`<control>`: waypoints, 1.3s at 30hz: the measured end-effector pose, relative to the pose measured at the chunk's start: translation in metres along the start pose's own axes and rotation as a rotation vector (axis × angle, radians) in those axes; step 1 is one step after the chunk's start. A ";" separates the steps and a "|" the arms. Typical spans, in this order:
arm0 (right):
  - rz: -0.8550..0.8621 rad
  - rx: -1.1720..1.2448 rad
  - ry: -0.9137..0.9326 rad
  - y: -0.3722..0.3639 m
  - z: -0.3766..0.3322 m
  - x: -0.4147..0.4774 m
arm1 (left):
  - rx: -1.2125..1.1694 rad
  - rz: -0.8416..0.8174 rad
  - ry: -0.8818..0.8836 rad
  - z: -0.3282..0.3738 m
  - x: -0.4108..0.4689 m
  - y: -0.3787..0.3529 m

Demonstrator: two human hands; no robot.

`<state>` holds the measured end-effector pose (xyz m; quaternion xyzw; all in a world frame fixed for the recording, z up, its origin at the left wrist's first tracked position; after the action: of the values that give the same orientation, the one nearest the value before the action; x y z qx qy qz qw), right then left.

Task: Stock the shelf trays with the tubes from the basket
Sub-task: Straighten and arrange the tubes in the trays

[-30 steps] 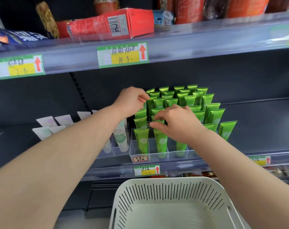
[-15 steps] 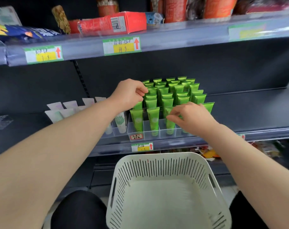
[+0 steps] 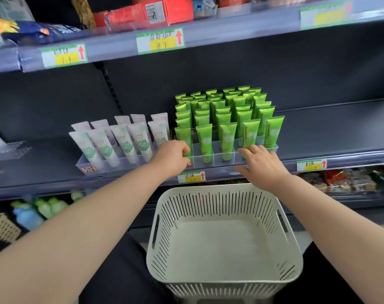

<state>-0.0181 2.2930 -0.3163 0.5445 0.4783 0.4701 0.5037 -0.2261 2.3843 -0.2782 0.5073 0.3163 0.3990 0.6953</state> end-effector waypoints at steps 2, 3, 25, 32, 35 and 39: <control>-0.022 0.000 0.002 -0.006 -0.001 0.001 | 0.056 -0.022 0.025 -0.001 -0.003 -0.012; -0.039 0.000 0.000 -0.009 -0.001 0.002 | 0.075 -0.034 0.035 -0.001 -0.004 -0.018; -0.033 -0.055 -0.011 -0.033 0.005 0.020 | 0.116 -0.025 0.095 -0.011 0.007 -0.060; -0.006 -0.143 -0.034 -0.036 0.003 0.020 | 0.105 0.005 0.087 -0.012 0.006 -0.059; 0.012 -0.205 -0.039 -0.035 0.003 0.019 | 0.126 0.001 0.100 -0.009 0.007 -0.058; 0.017 -0.207 -0.030 -0.033 0.004 0.020 | 0.135 -0.006 0.100 -0.008 0.008 -0.055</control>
<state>-0.0140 2.3140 -0.3487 0.5007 0.4149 0.5130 0.5604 -0.2160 2.3857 -0.3336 0.5315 0.3785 0.3993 0.6440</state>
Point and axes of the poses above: each hand's wrist, its own x-axis towards the middle knuckle, its own y-axis out of the back of the hand, z = x × y, the point moved 5 cm from there along x, towards the middle knuckle, and after that the axes turned 7 degrees about -z, right-handed, at the moved point
